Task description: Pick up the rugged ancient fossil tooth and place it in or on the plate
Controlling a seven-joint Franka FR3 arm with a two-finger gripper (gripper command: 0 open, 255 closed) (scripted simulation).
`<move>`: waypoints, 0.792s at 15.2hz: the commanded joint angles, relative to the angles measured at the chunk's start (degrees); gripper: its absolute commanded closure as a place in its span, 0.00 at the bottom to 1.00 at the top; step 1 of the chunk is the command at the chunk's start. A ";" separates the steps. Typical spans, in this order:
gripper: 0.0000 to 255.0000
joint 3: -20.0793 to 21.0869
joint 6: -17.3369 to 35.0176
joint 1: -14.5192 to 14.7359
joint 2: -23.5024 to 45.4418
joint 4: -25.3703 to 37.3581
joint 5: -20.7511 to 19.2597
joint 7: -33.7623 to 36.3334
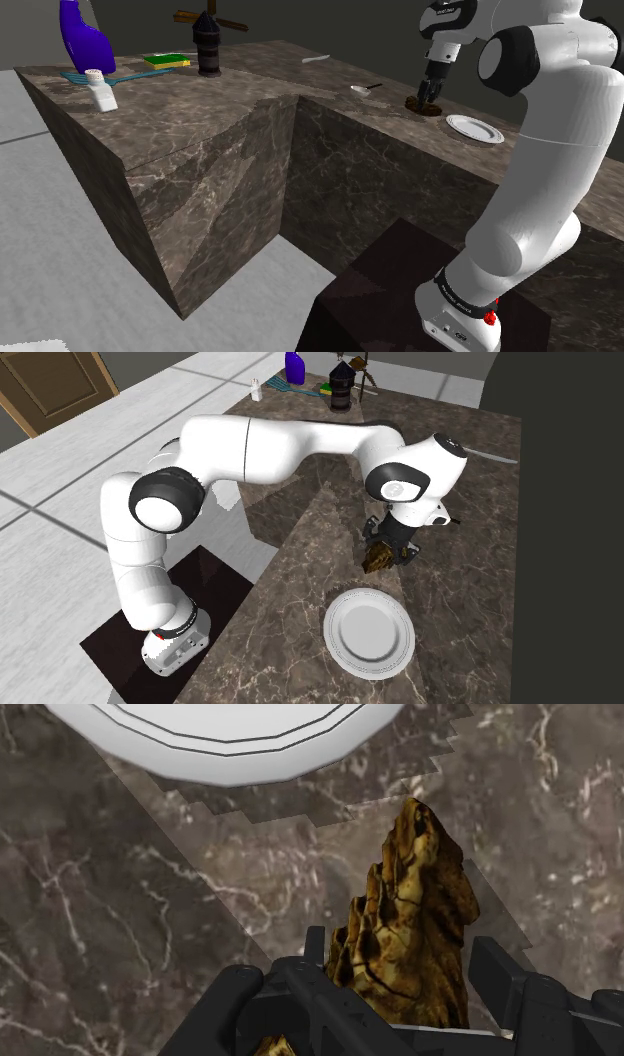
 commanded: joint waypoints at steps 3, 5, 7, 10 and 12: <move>1.00 -0.05 -1.50 -0.14 -0.03 1.51 -0.03 0.02; 1.00 -0.10 -3.09 -0.35 0.08 3.21 0.00 0.01; 1.00 -0.14 -4.70 -0.58 0.23 4.98 0.06 -0.01; 1.00 -0.20 -7.21 -1.00 0.61 7.85 0.22 -0.07; 1.00 -0.22 -8.93 -1.35 0.97 9.91 0.38 -0.13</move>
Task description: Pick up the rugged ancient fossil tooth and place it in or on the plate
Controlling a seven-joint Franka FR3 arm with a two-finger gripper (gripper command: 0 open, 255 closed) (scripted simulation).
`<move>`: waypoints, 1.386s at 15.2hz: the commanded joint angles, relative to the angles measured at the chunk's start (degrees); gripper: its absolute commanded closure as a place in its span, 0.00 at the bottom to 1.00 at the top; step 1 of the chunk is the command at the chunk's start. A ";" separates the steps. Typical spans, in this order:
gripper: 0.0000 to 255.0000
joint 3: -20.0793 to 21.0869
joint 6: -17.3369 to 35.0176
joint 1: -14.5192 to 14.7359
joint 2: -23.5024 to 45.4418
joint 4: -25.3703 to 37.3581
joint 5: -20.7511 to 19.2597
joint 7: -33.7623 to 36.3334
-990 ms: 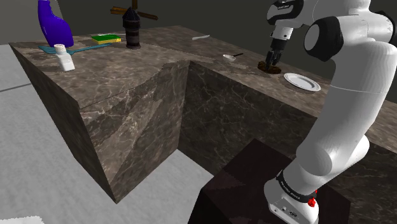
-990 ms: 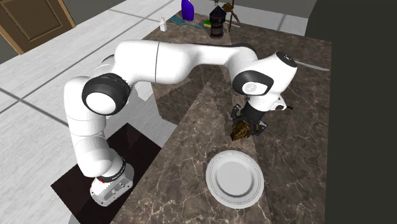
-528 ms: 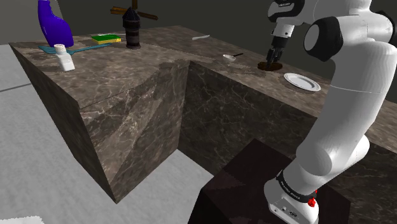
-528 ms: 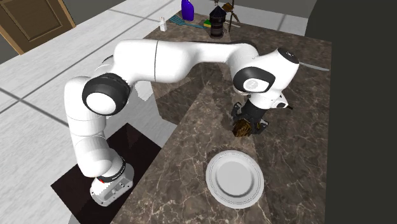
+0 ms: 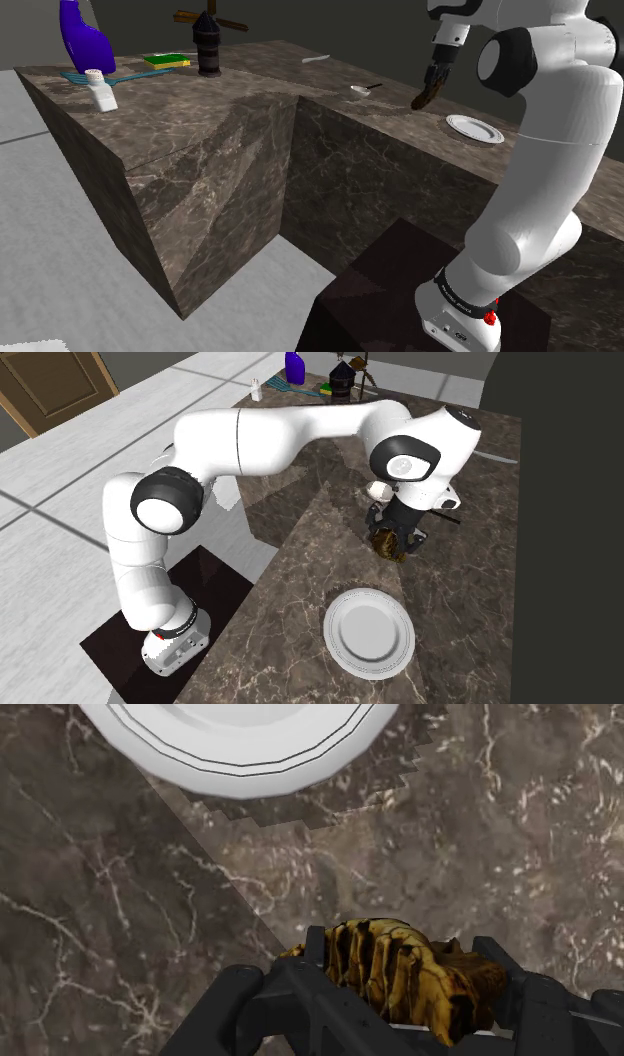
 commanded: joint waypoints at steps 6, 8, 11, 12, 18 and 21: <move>1.00 -0.04 -6.45 -1.59 1.90 8.25 0.91 -0.27; 1.00 -0.47 -6.03 -1.76 0.59 6.62 0.21 -1.21; 1.00 -1.77 -4.40 -2.37 -3.10 1.65 -1.88 -3.99; 1.00 -2.22 -3.96 -2.65 -4.18 0.27 -2.53 -4.94; 1.00 -4.86 -2.07 -5.24 -9.21 -5.79 -5.96 -10.94; 1.00 -6.28 -1.47 -6.94 -10.83 -7.58 -7.30 -14.25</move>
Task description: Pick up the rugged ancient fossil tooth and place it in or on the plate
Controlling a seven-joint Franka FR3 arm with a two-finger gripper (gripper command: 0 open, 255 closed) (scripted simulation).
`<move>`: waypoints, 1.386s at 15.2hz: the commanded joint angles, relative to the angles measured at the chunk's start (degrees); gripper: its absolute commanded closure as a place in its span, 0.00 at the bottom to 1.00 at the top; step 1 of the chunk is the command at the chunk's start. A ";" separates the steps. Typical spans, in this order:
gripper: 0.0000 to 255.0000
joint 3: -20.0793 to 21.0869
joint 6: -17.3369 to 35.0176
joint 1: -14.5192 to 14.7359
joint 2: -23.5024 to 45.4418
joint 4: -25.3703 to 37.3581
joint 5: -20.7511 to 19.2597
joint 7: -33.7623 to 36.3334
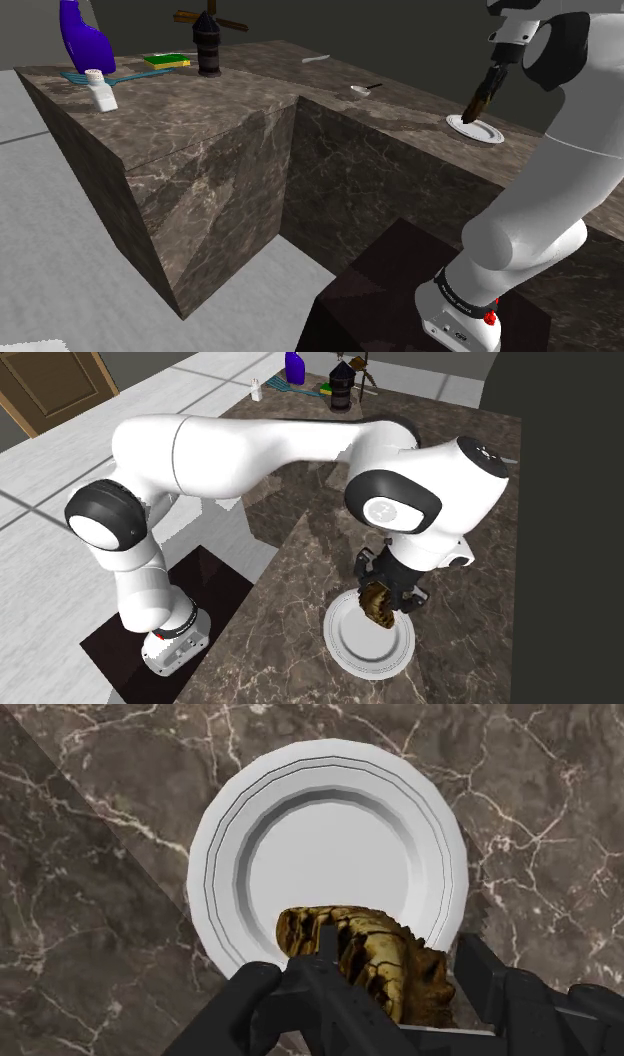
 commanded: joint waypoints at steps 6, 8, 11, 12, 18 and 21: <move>1.00 -1.30 3.37 -1.47 -1.66 -4.54 -1.39 -2.99; 1.00 -1.24 4.99 -1.30 -1.96 -6.40 -1.55 -2.77; 0.00 -0.61 11.07 0.52 -6.60 -11.37 -2.64 -0.45; 0.00 0.15 18.00 2.06 -11.20 -17.07 -4.06 1.89; 0.00 2.43 35.65 3.43 -19.06 -30.18 -6.90 6.16; 0.00 2.09 37.89 3.42 -18.13 -31.61 -6.37 5.77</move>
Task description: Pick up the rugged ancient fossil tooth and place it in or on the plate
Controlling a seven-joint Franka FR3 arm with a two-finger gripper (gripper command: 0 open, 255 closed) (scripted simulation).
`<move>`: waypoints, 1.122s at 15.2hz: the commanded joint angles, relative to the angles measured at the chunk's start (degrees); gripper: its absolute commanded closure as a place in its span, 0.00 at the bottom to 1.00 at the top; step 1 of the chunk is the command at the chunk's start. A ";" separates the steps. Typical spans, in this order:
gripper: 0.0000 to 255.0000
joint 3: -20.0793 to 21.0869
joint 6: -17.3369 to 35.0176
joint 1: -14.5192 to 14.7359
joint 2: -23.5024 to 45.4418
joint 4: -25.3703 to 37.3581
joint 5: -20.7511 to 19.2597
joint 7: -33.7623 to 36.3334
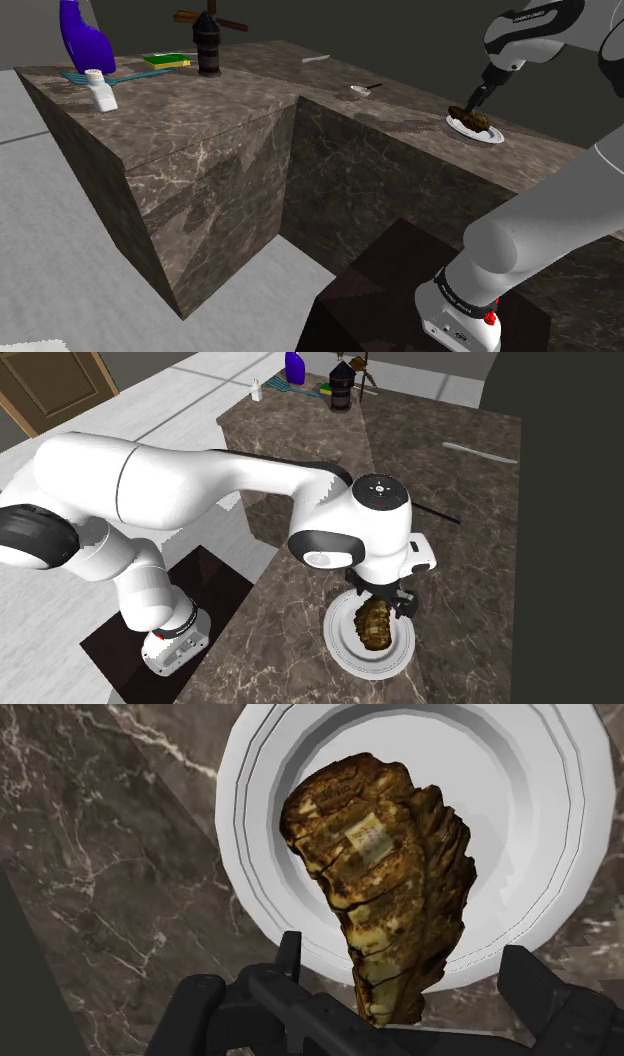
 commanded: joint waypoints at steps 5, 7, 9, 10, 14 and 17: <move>0.00 -0.38 2.11 -0.02 1.04 -1.13 0.64 -0.52; 0.00 -0.38 2.11 -0.02 1.04 -1.13 0.64 -0.52; 0.00 -0.38 2.10 -0.02 1.04 -1.13 0.64 -0.52; 1.00 -0.38 2.10 -0.02 1.04 -1.13 0.64 -0.52; 1.00 -0.50 2.09 -0.06 1.20 -0.98 0.76 -0.73; 1.00 -0.45 2.09 -0.03 1.19 -0.99 0.75 -0.63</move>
